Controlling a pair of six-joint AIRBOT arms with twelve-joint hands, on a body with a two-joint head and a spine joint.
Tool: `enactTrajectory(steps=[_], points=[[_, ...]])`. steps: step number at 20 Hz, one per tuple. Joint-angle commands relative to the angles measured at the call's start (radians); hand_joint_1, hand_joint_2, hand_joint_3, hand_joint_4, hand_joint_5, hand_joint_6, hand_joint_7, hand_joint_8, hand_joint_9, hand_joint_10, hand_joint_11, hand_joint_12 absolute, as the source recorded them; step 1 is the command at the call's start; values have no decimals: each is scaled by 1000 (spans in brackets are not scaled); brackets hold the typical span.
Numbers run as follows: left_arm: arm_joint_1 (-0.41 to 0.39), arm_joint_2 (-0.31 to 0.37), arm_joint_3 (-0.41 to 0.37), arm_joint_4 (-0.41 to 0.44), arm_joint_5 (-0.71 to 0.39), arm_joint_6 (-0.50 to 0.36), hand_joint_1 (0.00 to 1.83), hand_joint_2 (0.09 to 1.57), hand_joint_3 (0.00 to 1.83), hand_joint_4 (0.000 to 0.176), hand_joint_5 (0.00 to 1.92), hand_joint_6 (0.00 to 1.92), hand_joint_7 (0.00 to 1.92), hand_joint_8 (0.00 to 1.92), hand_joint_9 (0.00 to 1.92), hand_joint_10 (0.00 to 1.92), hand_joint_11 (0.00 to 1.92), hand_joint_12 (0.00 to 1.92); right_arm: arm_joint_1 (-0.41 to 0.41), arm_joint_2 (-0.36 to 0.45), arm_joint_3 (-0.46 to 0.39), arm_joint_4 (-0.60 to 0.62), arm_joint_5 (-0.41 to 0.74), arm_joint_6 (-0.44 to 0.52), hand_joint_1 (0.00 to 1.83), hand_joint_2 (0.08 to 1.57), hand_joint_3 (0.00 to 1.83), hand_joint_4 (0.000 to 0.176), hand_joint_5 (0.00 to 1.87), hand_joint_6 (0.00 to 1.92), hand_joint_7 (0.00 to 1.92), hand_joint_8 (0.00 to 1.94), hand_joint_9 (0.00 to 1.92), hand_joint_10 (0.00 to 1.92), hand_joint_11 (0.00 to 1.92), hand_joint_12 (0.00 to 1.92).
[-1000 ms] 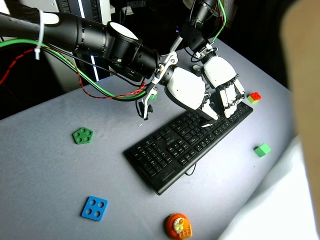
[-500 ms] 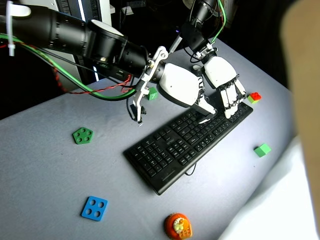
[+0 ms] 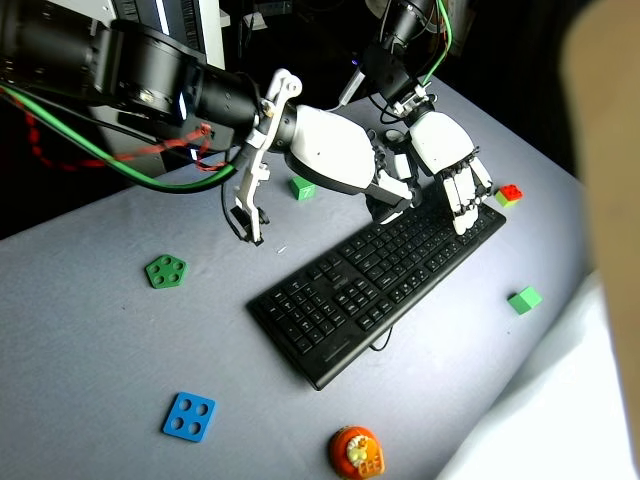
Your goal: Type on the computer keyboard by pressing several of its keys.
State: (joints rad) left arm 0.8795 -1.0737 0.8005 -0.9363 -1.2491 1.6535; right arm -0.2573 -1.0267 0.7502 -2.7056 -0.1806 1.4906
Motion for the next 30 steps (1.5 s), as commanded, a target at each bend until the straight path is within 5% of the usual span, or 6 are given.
enactTrajectory(steps=[1, 4, 19, 23, 26, 30], points=[[-7, 15, -2, 42, -90, 0, 923, 1178, 6, 27, 306, 6, 402, 10, 434, 3, 0, 1251, 14, 14, -3, -72, -87, 51, 98, 1207, 3, 0, 675, 66, 759, 3, 406, 830, 54, 1735], [-14, 34, -10, 38, -71, -3, 768, 1136, 0, 26, 386, 28, 463, 21, 479, 18, 0, 1266, 12, 59, -2, -306, -96, 325, 111, 1201, 0, 0, 658, 61, 760, 2, 413, 833, 74, 1740], [-200, 218, -67, 78, 272, -13, 0, 1231, 5, 18, 502, 26, 573, 9, 584, 22, 38, 1239, 44, 159, -27, -306, -26, 388, 163, 1200, 1, 0, 859, 207, 975, 114, 578, 1046, 160, 1728], [-243, 256, -63, 137, 388, -14, 7, 1273, 0, 0, 856, 35, 917, 101, 755, 348, 213, 1427, 77, 149, -38, -306, 29, 362, 173, 1196, 0, 0, 748, 1153, 802, 1230, 653, 1542, 399, 1913], [-262, 274, -68, 148, 404, -11, 160, 1341, 8, 0, 769, 805, 685, 1270, 583, 1500, 408, 1733, 71, 150, -39, -306, 38, 345, 103, 1232, 10, 0, 938, 1253, 1007, 1397, 828, 1714, 600, 1921], [-287, 291, -71, 148, 434, -4, 400, 1411, 10, 0, 753, 1641, 861, 1644, 804, 1803, 628, 1918, 63, 143, -45, -258, 49, 264, 106, 1328, 17, 0, 1036, 1640, 1147, 1758, 1121, 1920, 1038, 1921]])
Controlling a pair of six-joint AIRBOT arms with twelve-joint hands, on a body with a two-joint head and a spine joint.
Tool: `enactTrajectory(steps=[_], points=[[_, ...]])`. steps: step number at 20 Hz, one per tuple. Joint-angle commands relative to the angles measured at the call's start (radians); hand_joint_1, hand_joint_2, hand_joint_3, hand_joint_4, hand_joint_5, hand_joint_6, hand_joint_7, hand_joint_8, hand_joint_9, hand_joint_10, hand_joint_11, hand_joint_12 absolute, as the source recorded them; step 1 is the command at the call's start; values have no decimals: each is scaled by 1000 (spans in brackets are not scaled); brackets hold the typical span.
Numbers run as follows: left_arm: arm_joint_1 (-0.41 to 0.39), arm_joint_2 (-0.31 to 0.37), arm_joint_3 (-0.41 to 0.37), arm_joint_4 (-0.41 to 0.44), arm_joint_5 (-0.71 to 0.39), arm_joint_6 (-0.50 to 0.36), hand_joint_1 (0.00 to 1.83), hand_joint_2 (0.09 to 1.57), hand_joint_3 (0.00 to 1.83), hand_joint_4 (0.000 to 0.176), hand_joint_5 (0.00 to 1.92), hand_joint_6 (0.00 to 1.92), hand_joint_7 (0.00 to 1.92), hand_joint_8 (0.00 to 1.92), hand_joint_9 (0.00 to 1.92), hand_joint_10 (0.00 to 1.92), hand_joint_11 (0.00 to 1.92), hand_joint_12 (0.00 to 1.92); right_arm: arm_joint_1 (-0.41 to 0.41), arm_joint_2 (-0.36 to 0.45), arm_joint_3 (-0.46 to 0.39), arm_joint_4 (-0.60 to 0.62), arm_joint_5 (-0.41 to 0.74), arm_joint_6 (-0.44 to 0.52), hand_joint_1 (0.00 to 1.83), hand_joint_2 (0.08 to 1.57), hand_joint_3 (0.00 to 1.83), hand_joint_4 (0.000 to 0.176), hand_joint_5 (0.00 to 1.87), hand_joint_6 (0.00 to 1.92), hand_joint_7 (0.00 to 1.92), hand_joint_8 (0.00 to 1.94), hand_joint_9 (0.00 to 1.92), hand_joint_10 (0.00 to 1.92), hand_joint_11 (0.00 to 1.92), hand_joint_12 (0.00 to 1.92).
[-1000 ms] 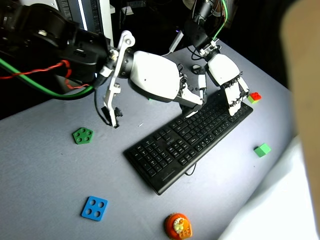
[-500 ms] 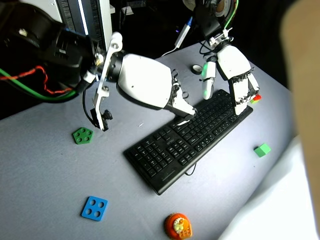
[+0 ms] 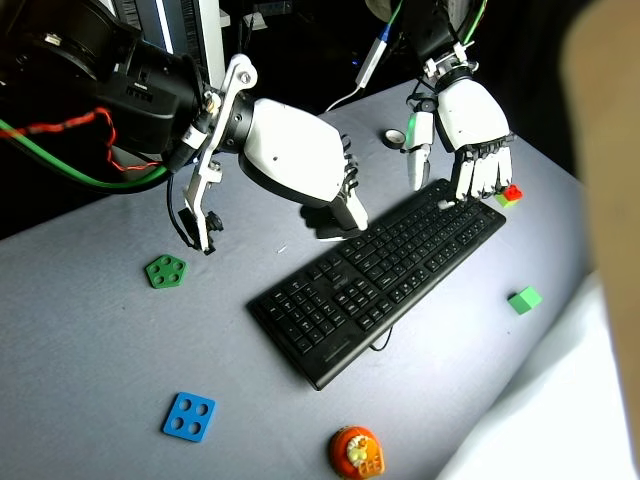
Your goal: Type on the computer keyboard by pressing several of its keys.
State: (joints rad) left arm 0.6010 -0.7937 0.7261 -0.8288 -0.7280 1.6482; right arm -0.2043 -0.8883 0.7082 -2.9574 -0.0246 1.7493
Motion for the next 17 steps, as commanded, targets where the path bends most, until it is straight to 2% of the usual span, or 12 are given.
enactTrajectory(steps=[1, 2, 3, 4, 5, 6, 7, 10, 12, 13, 15, 17], points=[[-15, 13, 4, 41, -82, 5, 322, 1459, 18, 0, 899, 1627, 1078, 1625, 992, 1820, 836, 1921, 12, 4, -3, 2, -103, -10, 138, 1394, 29, 0, 1051, 1631, 1183, 1690, 1153, 1921, 1132, 1921], [-20, 15, 6, 41, -76, 7, 337, 1464, 14, 0, 920, 1631, 1096, 1626, 1029, 1819, 897, 1921, 11, 2, -3, 56, -100, -57, 158, 1418, 30, 0, 1061, 1682, 1201, 1685, 1168, 1921, 1158, 1921], [-23, 17, 6, 41, -76, 7, 337, 1464, 14, 0, 920, 1631, 1096, 1626, 1029, 1819, 897, 1921, 11, 1, -4, 144, -101, -152, 158, 1418, 30, 0, 1061, 1682, 1201, 1685, 1168, 1921, 1158, 1921], [-24, 19, 6, 41, -74, 7, 379, 1480, 13, 0, 965, 1686, 1136, 1631, 1093, 1822, 1008, 1921, 14, -1, -5, 217, -99, -236, 387, 1446, 31, 0, 1057, 1814, 1199, 1780, 1202, 1921, 1229, 1921], [-25, 22, 6, 41, -70, 7, 379, 1480, 13, 0, 965, 1686, 1136, 1631, 1093, 1822, 1008, 1921, 20, -3, -5, 323, -84, -351, 387, 1446, 31, 0, 1057, 1814, 1199, 1780, 1202, 1921, 1229, 1921], [-25, 24, 5, 41, -70, 7, 455, 1472, 4, 0, 1003, 1775, 1159, 1673, 1119, 1855, 1056, 1921, 24, -3, -5, 403, -72, -441, 435, 1448, 28, 0, 1047, 1851, 1206, 1795, 1211, 1921, 1233, 1921], [-25, 28, 3, 41, -70, 7, 490, 1467, 0, 0, 1002, 1825, 1156, 1712, 1116, 1888, 1064, 1921, 29, -4, -4, 496, -54, -545, 425, 1455, 30, 0, 1039, 1865, 1205, 1799, 1210, 1921, 1227, 1921], [-25, 32, 5, 41, -70, 5, 488, 1483, 6, 0, 979, 1851, 1140, 1761, 1100, 1919, 1055, 1921, 30, -8, -5, 681, -28, -731, 421, 1457, 29, 0, 1031, 1881, 1202, 1813, 1207, 1921, 1218, 1921], [-29, 34, 7, 41, -70, 4, 523, 1479, 2, 0, 983, 1864, 1137, 1768, 1089, 1921, 1043, 1921, 34, -12, -2, 892, -8, -967, 361, 1479, 37, 0, 1030, 1909, 1208, 1833, 1214, 1921, 1204, 1921], [-30, 36, 8, 41, -74, 3, 456, 1495, 8, 0, 974, 1882, 1121, 1782, 1078, 1921, 1009, 1921, 35, -17, 5, 1004, 17, -1081, 297, 1508, 46, 0, 1020, 1884, 1211, 1828, 1222, 1921, 1219, 1921], [-32, 39, 9, 40, -74, 1, 464, 1491, 3, 0, 973, 1900, 1105, 1817, 1071, 1921, 1007, 1921, 37, -28, 25, 1165, 73, -1253, 342, 1508, 41, 0, 1022, 1838, 1209, 1776, 1204, 1921, 1200, 1921], [-34, 42, 11, 40, -74, 1, 528, 1469, 0, 0, 970, 1888, 1115, 1810, 1080, 1921, 1010, 1921, 35, -30, 30, 1268, 87, -1351, 380, 1507, 38, 0, 1018, 1864, 1211, 1780, 1207, 1921, 1201, 1921]])
